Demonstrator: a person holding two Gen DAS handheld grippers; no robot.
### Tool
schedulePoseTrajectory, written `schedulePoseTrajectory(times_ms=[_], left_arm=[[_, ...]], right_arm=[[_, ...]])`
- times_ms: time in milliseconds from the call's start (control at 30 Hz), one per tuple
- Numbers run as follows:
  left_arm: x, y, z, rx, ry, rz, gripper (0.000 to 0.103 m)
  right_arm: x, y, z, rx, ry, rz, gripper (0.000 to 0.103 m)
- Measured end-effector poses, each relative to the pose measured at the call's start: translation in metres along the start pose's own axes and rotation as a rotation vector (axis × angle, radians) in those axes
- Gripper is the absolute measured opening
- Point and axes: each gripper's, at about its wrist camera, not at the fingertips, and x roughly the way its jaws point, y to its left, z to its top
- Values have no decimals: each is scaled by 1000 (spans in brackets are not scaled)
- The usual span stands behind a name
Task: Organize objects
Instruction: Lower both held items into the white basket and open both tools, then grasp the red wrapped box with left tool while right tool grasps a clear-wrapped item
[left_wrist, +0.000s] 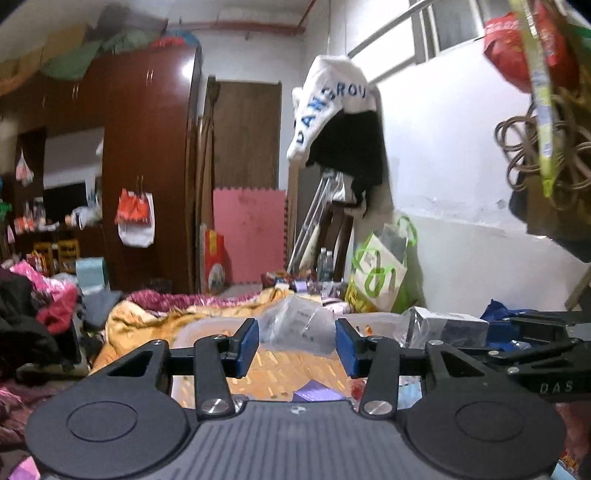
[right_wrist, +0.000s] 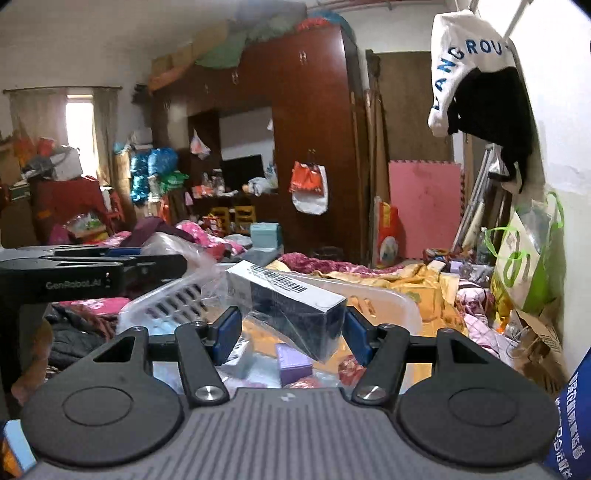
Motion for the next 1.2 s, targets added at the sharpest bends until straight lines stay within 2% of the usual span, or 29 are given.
schedulePoseTrajectory(times_ms=[33,67,100,200,233,267,400,533,633,767,867,933,967,1067,1133,1200], left_arm=[[7,1,-2,4,11,24,66],[11,1,-4,6,15,58,73],[14,0,-6,14,18,90,80],[2,-2,-15,46,-20,130,81],[-3,-5,-17,60,-37,138,81],[-11,-7,-20,77,-52,151,82],[-47,-18,-32,116,-113,159,89],[-78,-18,-47,91,-115,100,91],[-94,-18,-63,100,-110,91,92],[-105,-5,-96,126,-22,147,93],[-106,23,-115,80,47,116,93],[-103,41,-121,47,71,102,93],[-100,46,-123,37,78,100,93],[-92,54,-128,28,116,98,93],[-88,52,-133,39,136,95,93],[-87,48,-138,70,150,111,93]], right_arm=[[3,0,-1,-4,-2,-11,71],[7,0,-3,-6,7,-24,86],[6,0,-4,-8,7,-36,94],[-7,2,-11,-10,-10,-49,95],[-14,2,-13,-9,-14,-39,97],[-21,2,-16,-10,-23,-31,103],[-56,3,-29,-6,-60,0,103],[-84,0,-52,-7,-67,14,103],[-100,0,-76,0,-73,26,103],[-108,-3,-103,31,-68,34,103],[-107,-5,-119,25,-16,31,103],[-105,-3,-123,18,9,20,100],[-103,-4,-122,19,17,22,95],[-94,-3,-121,15,37,52,88],[-89,0,-119,18,37,54,88],[-90,3,-118,36,1,71,88]])
